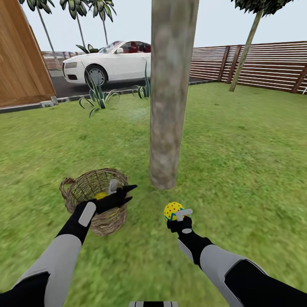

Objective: Take the three Easter eggs out of the wicker basket on the lawn in the garden, then place them on the lawn next to a single tree (choose any tree) so that all three eggs are next to the same tree and none are left in the basket.

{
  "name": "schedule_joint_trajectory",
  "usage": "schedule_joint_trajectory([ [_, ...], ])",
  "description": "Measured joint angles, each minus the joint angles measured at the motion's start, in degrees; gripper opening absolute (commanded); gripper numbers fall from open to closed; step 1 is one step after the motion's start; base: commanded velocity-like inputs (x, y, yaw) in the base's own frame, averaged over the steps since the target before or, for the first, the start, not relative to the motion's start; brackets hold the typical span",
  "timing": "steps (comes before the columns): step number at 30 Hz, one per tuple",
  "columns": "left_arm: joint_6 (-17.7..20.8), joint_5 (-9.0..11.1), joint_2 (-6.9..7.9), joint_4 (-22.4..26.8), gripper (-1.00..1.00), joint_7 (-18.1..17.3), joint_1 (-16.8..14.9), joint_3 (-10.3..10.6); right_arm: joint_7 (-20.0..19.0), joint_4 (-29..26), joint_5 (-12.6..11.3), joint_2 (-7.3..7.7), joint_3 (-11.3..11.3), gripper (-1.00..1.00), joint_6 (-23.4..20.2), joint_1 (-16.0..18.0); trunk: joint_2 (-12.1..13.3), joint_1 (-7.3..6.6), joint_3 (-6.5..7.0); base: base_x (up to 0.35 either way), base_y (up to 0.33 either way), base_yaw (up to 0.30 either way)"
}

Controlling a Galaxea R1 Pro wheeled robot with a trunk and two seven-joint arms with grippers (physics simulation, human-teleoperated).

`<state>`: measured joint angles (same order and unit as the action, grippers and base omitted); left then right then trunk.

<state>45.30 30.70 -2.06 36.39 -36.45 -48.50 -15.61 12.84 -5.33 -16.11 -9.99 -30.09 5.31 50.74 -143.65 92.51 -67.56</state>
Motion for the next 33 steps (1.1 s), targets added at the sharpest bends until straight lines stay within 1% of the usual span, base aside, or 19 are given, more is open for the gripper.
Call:
schedule_joint_trajectory([
  [4, 0.0, 0.0, -1.30, 0.2, 1.00, 0.0, 0.0, 1.3, 0.0, 0.0, 0.0, 0.00, 0.0, -1.00, 0.0, -0.1, 0.0, 0.00, 0.00, 0.000, 0.000, 0.000],
  [10, -0.1, 0.0, -3.25, 0.2, 1.00, 0.0, 0.0, 3.3, 0.0, 0.0, 0.2, 0.00, -0.1, -1.00, 0.1, -0.1, -0.1, 0.16, -1.32, 0.000, 0.000, 0.000],
  [11, -0.1, 0.0, -4.11, 0.2, 1.00, 0.0, 0.0, 5.5, 0.0, 0.0, 0.3, 0.00, -0.1, -1.00, 0.1, -0.1, -0.1, 0.18, -1.55, 0.000, 0.000, 0.000],
  [14, -0.1, 0.0, -4.66, 0.2, 1.00, 0.0, 0.0, 5.5, 0.0, 0.0, 0.3, 0.00, -0.1, -1.00, 0.1, -0.1, -0.1, 0.26, -2.21, 0.000, 0.000, 0.000],
  [16, 0.0, 0.0, -4.78, 0.2, 1.00, 0.0, 0.0, 5.6, 0.0, -0.1, 0.4, 0.00, -0.1, -1.00, 0.0, -0.1, -0.2, 0.31, -2.65, 0.000, 0.000, 0.000],
  [17, 0.0, 0.0, -4.81, 0.2, 1.00, 0.0, 0.0, 6.4, 0.0, -0.1, 0.4, 0.00, -0.1, -1.00, 0.0, -0.1, -0.2, 0.34, -2.88, 0.000, 0.000, 0.000],
  [19, 0.0, 0.0, -4.80, 0.4, 1.00, 0.0, 0.0, 8.6, 0.0, -0.1, 0.4, 0.00, 0.0, -1.00, 0.0, -0.1, -0.2, 0.39, -3.32, 0.000, 0.000, 0.000],
  [21, 0.0, 0.0, -4.79, 0.9, 1.00, 0.0, 0.0, 9.4, 0.1, -0.1, 0.4, 0.00, 0.0, -1.00, 0.0, -0.1, -0.2, 0.44, -3.76, 0.000, 0.000, 0.000],
  [27, 0.0, 0.0, -4.82, 1.2, 1.00, 0.0, 0.0, 9.7, 0.2, -0.1, 0.4, 0.00, 0.0, -1.00, 0.1, -0.1, -0.3, 0.60, -5.09, 0.000, 0.000, 0.000],
  [30, 0.0, 0.0, -4.81, 1.2, 1.00, 0.0, 0.0, 9.7, 0.5, -0.9, 0.2, 0.00, 0.0, -1.00, 0.1, -0.1, -0.3, 0.67, -5.76, 0.000, 0.000, 0.000],
  [33, 0.0, 0.1, -4.78, 1.2, 1.00, -0.1, 0.0, 9.7, 0.5, -1.2, 0.0, 0.00, 0.1, -1.00, 0.1, -0.1, -0.3, 0.67, -5.76, 0.000, 0.000, 0.000],
])
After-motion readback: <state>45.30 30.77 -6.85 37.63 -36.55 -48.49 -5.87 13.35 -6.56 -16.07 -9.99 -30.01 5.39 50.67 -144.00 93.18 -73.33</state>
